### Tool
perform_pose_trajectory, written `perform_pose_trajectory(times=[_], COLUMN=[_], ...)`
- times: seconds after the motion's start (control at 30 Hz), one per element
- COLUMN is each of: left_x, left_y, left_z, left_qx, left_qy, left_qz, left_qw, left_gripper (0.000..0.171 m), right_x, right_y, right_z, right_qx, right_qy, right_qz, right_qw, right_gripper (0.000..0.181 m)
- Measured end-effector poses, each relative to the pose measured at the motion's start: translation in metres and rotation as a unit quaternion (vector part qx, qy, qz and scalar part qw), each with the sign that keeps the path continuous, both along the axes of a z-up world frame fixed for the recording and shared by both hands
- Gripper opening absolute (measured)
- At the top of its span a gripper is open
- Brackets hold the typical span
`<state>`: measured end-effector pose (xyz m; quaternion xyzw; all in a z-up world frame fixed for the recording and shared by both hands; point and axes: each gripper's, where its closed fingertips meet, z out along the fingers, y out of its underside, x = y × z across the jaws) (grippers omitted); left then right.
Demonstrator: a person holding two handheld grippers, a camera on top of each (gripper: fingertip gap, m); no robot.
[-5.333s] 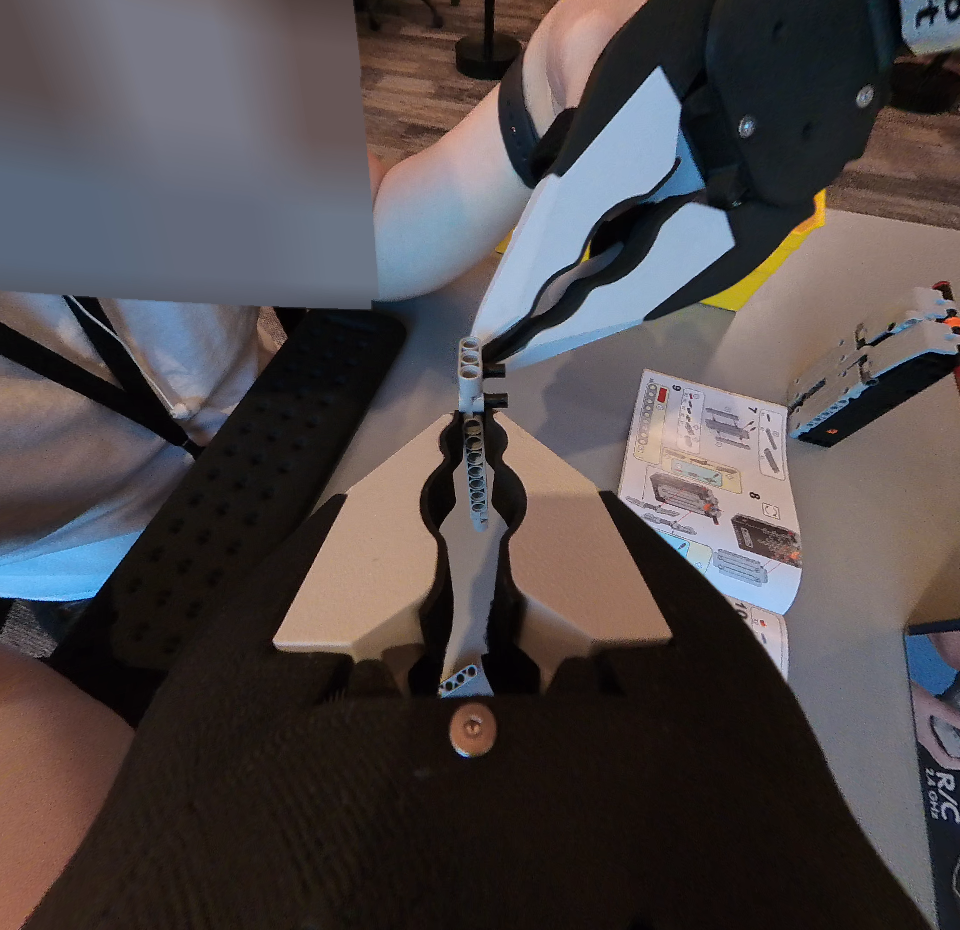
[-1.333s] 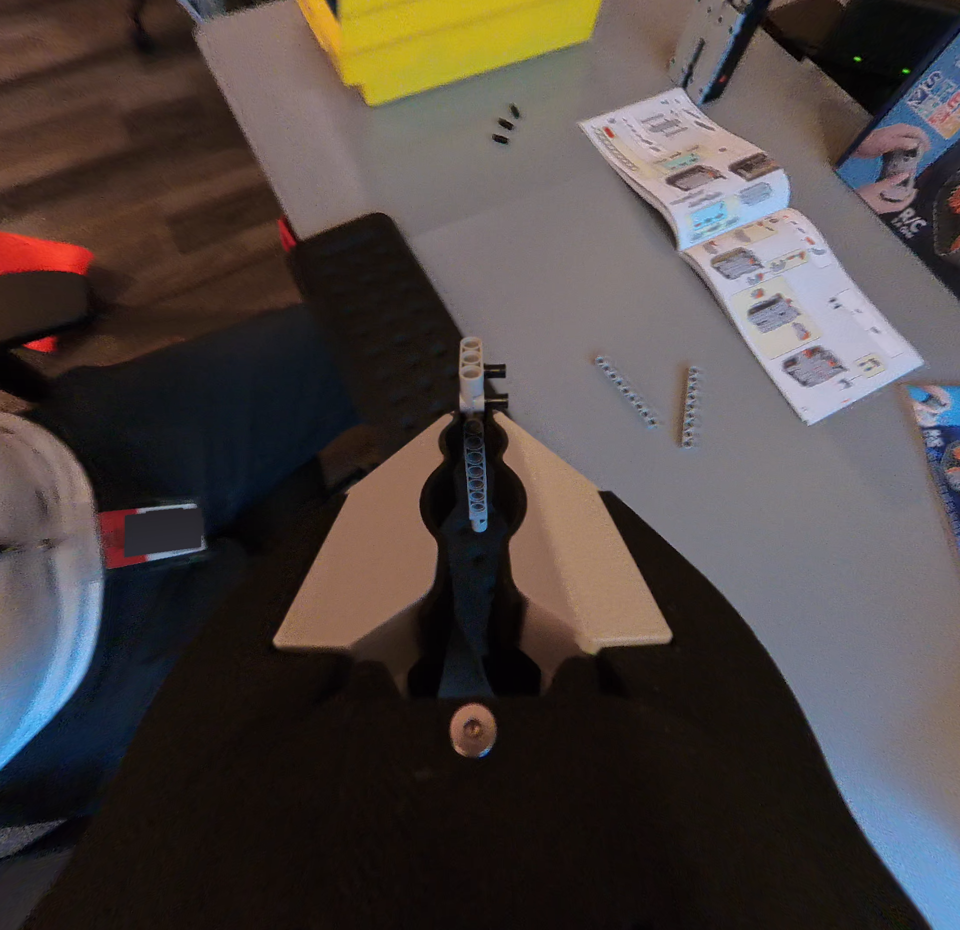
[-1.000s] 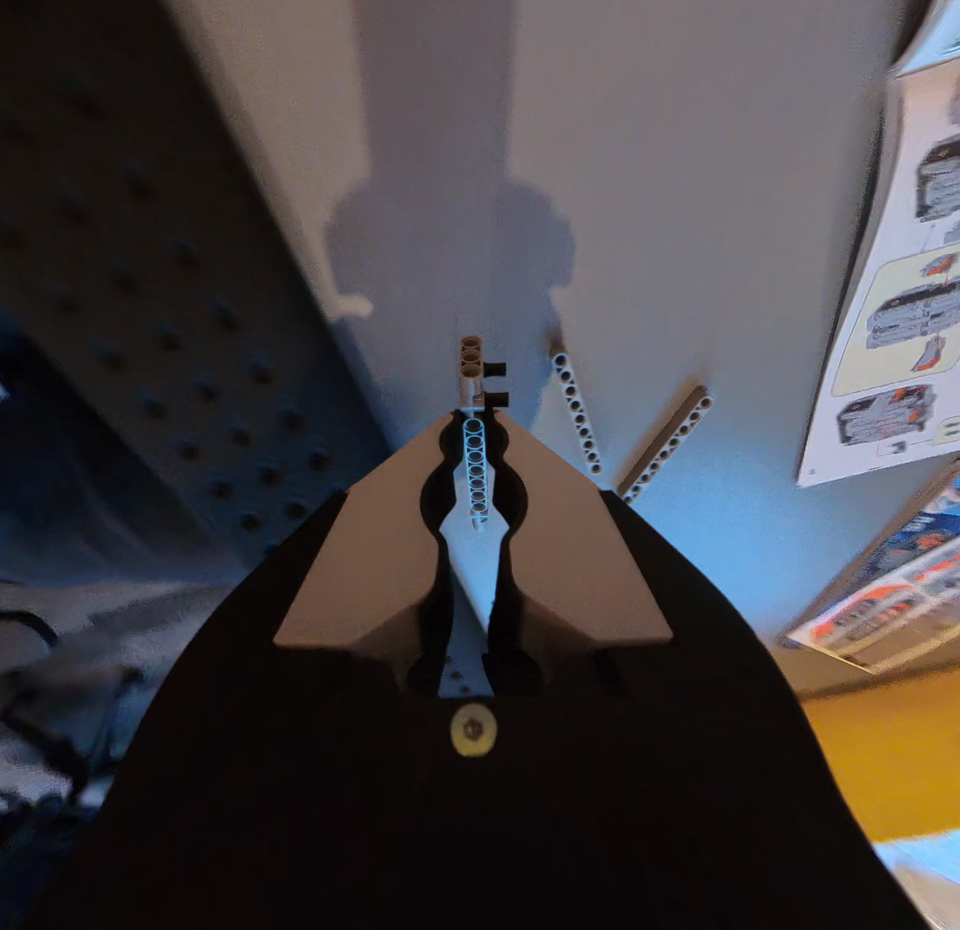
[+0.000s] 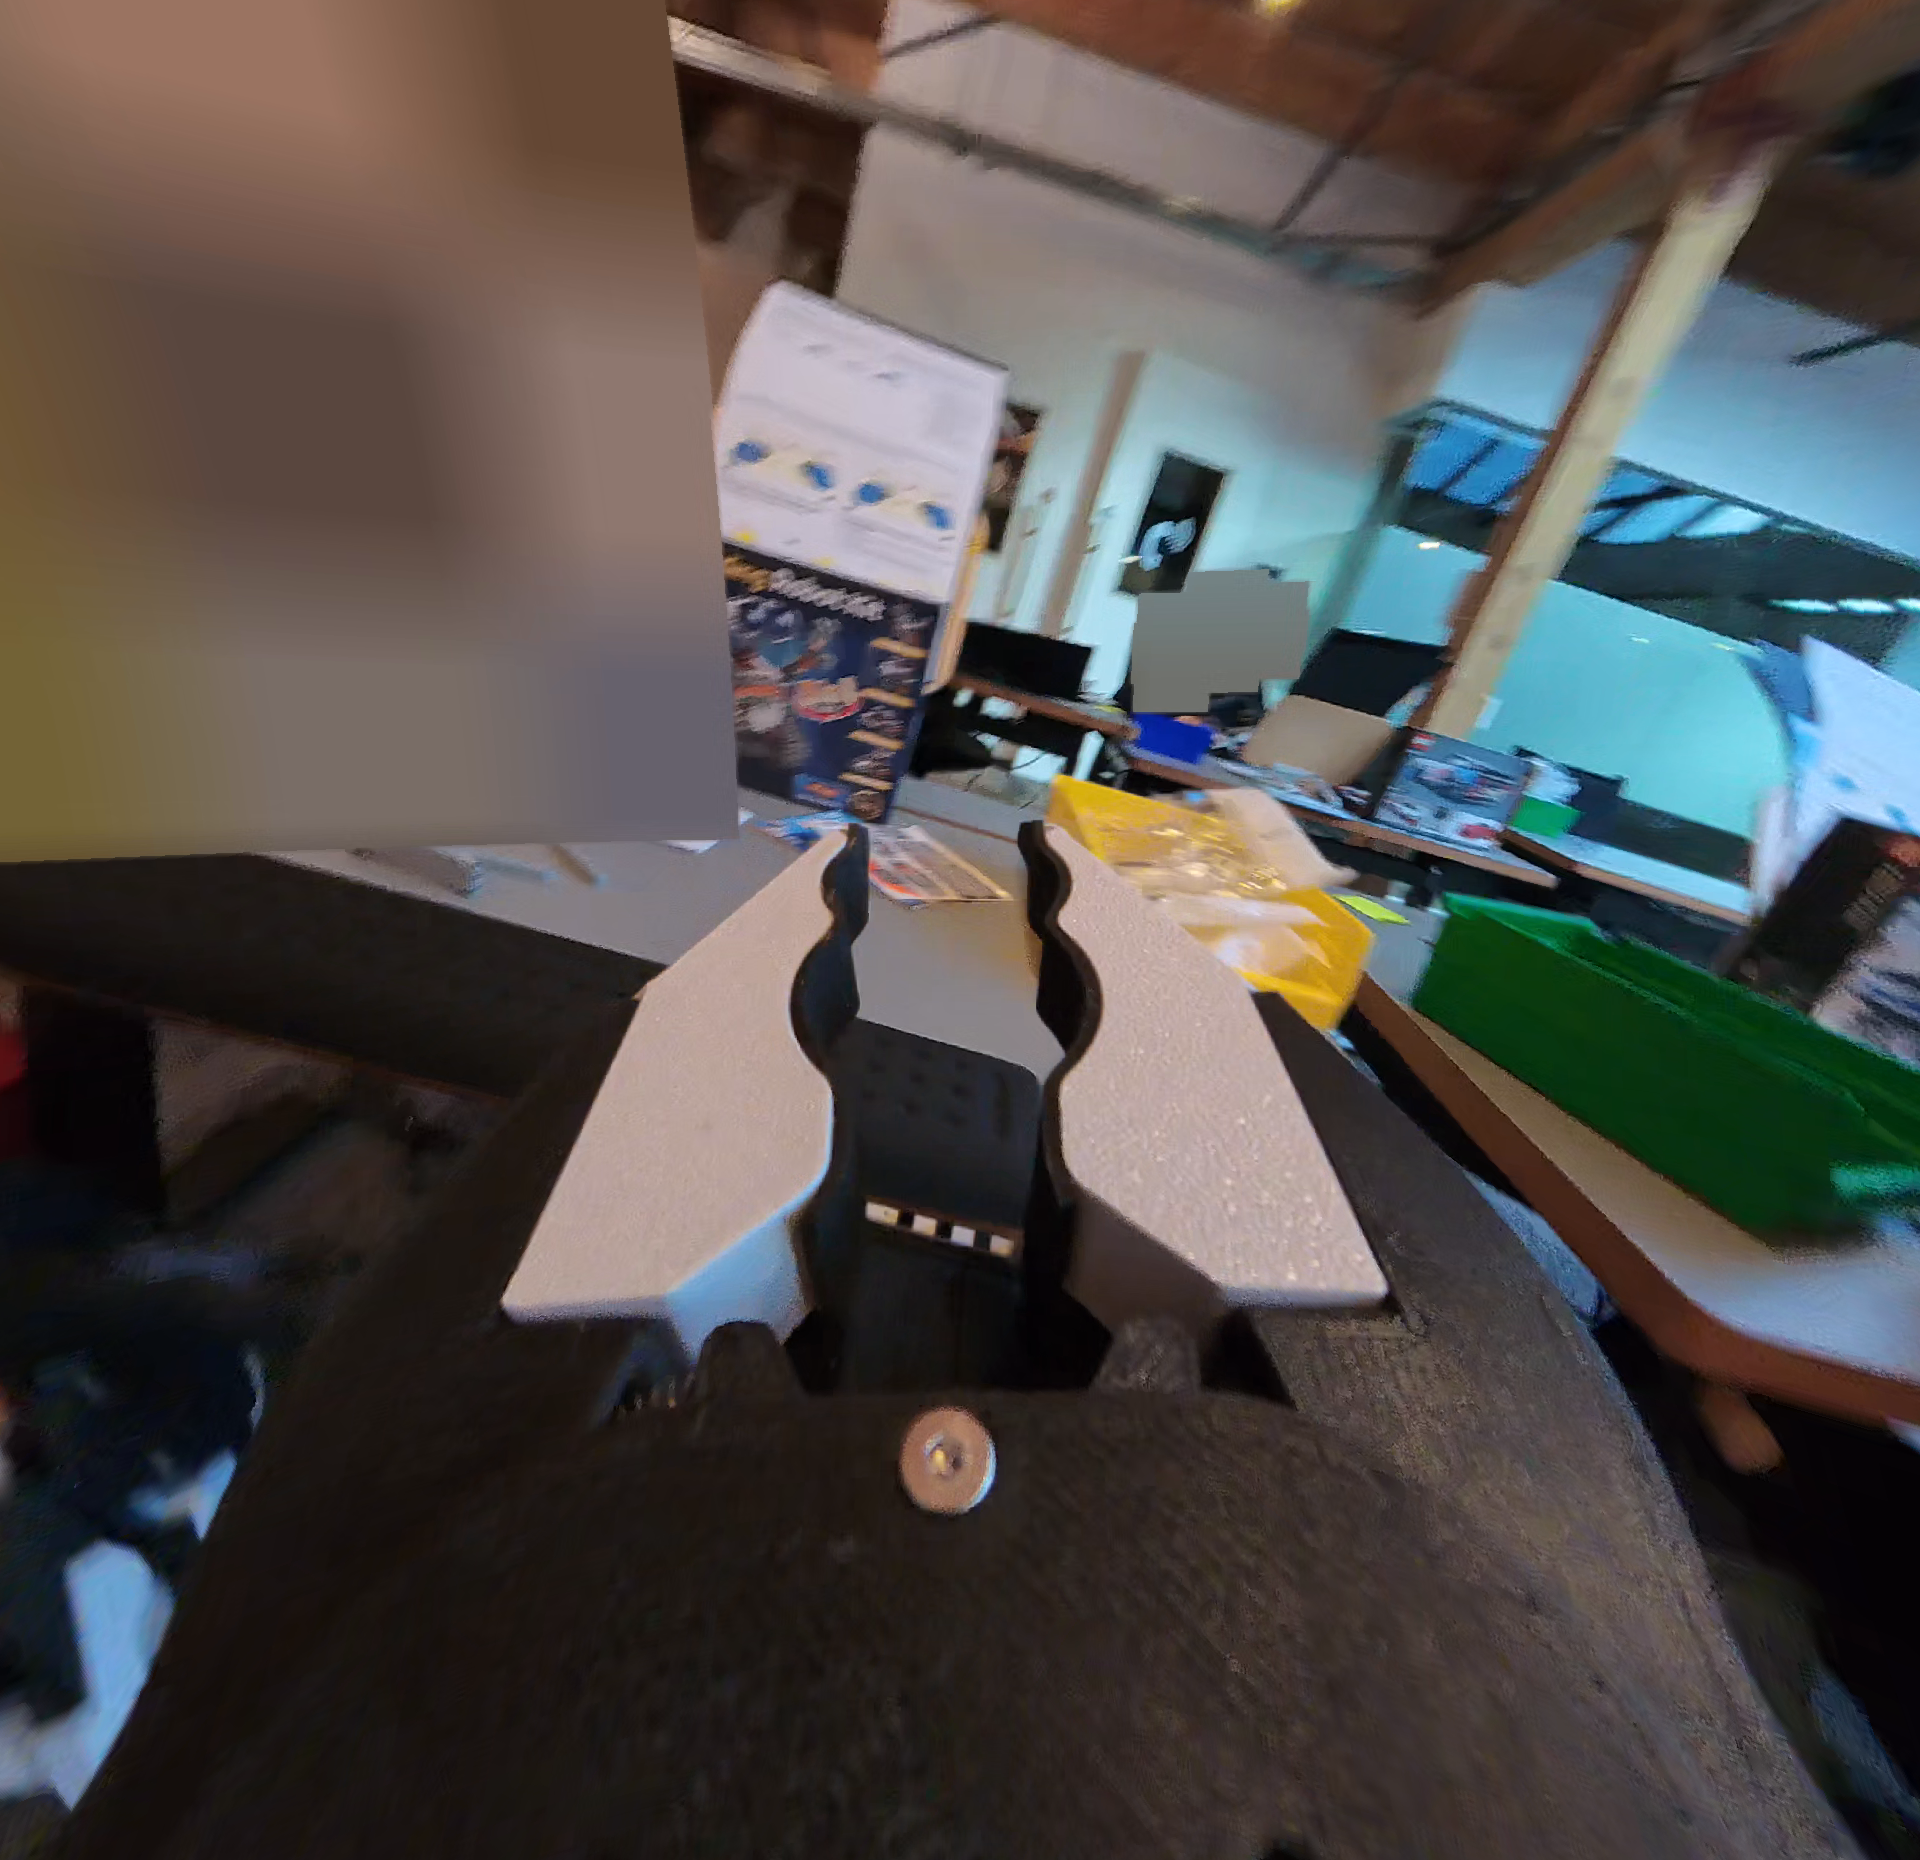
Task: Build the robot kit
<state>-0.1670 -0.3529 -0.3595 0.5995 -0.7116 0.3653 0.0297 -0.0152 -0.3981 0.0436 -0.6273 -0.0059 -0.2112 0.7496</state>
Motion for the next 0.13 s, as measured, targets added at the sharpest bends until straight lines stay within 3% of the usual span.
perform_pose_trajectory(times=[0.13], left_x=[0.051], left_y=[0.028], left_z=[-0.148], left_qx=[0.003], left_qy=[0.158], left_qz=[0.110], left_qw=[0.981], left_gripper=[0.035], right_x=[0.065], right_y=[-0.068], right_z=[-0.046], right_qx=[0.109], right_qy=[0.057], right_qz=[-0.075], right_qw=[0.990], right_gripper=[0.028])
